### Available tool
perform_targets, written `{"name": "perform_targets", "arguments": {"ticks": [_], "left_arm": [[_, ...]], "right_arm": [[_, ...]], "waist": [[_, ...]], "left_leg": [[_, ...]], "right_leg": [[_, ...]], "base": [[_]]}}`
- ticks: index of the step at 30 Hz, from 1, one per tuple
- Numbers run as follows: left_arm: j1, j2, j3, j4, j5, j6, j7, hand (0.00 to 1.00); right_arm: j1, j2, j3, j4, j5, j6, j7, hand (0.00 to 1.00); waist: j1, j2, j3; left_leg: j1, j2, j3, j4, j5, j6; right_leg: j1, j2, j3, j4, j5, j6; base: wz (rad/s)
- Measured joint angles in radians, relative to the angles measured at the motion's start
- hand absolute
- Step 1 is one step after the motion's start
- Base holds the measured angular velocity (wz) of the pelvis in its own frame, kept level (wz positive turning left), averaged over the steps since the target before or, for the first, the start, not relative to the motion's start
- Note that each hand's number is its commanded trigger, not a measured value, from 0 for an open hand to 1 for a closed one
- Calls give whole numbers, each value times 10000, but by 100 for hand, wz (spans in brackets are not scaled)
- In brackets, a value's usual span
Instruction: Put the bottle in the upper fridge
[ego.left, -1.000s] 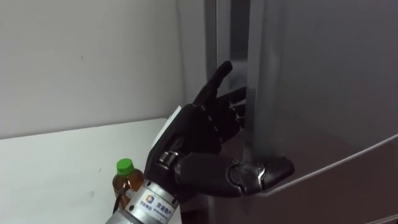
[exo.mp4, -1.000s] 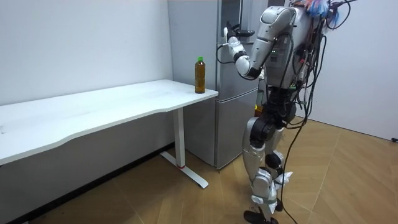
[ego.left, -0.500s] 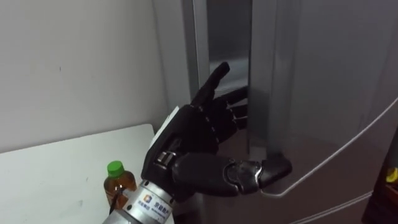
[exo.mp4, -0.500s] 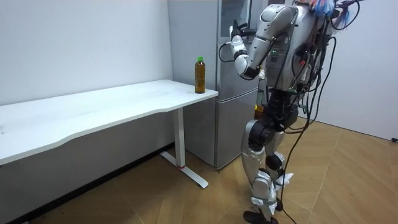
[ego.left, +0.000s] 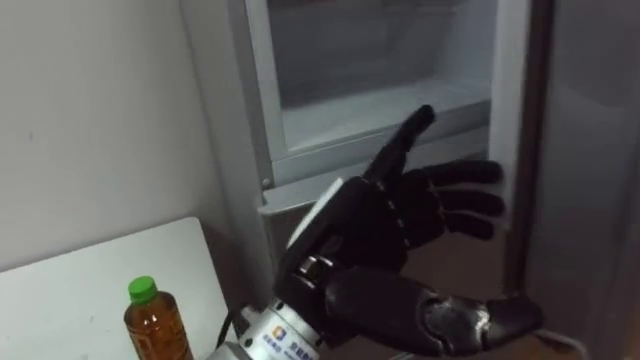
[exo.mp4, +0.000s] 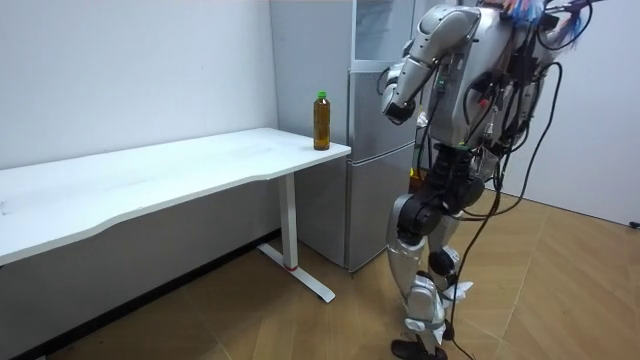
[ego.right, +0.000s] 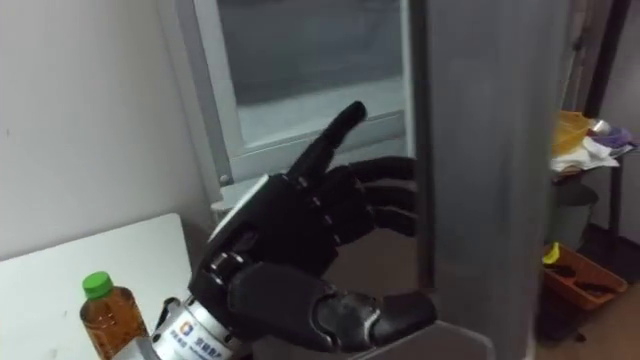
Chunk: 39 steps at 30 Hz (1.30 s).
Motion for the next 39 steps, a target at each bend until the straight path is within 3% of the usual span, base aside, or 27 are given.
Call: {"name": "perform_targets", "arguments": {"ticks": [5, 7, 11, 14, 19, 27, 29, 33, 36, 39], "left_arm": [[-595, -3, -1004, 174, -142, 349, -953, 0], [-601, 19, -1020, 199, -142, 470, -1124, 0], [-609, 221, -1015, 340, -149, 478, -1542, 0], [-610, 429, -998, 469, -147, 478, -1711, 0], [-610, 488, -978, 467, -139, 478, -2002, 0], [-609, 600, -953, 469, -17, 479, -2296, 0], [-555, 777, -909, 488, -11, 480, -2370, 0], [-411, 1083, -751, 488, -7, 479, -2317, 0], [-276, 1163, -720, 476, 370, 472, -2204, 0], [302, 1324, -596, 332, 1319, 435, -2218, 0]], "right_arm": [[-126, 20, 11, 3, 121, 9, -9, 0], [-127, 8, 9, 6, 196, 20, -16, 0], [-182, 24, 1, 2, 206, 31, -11, 0], [-189, -18, -5, -6, 210, 125, 1, 0], [-189, -19, -15, -5, 134, 125, 103, 0], [-189, -89, -93, 29, -84, 125, 315, 0], [-159, -78, -231, 31, -187, 126, 447, 0], [-163, -104, -262, 2, -270, 127, 478, 0], [-157, -77, -259, -21, -272, 119, 309, 0], [-98, -86, -262, -20, -297, 83, 265, 0]], "waist": [[-421, 27, 23], [-433, 6, 37], [-392, -170, 142], [-386, -215, 120], [-357, -267, 88], [0, -301, 74], [132, -378, 123], [340, -445, 101], [534, -546, 96], [713, -702, 39]], "left_leg": [[31, 31, 142, -2, 7, -68], [19, 47, 225, 6, 7, -124], [-82, 68, 219, 37, 35, -191], [-169, 94, 219, 49, 63, -156], [-216, 104, 208, 63, 65, -167], [-182, 101, -323, 25, 48, -228], [-51, 104, -542, 2, 62, -275], [-51, 116, -920, 13, 58, -326], [-101, 107, -1299, 6, 83, -363], [-94, 118, -1630, -2, 116, -417]], "right_leg": [[-84, 91, 208, 33, 15, -82], [-149, 119, 286, 35, -31, -154], [-249, 136, 296, 31, -33, -144], [-324, 153, 294, 14, -2, -206], [-381, 175, 277, 8, -41, -198], [-299, 266, 301, -16, -126, -249], [-162, 249, 292, -21, -187, -293], [-119, 299, 251, 2, -242, -359], [-92, 302, 147, 32, -305, -418], [65, 314, -17, 7, -372, -476]], "base": [[-14], [-15], [-2], [0], [0], [-2], [0], [1], [15], [21]]}}
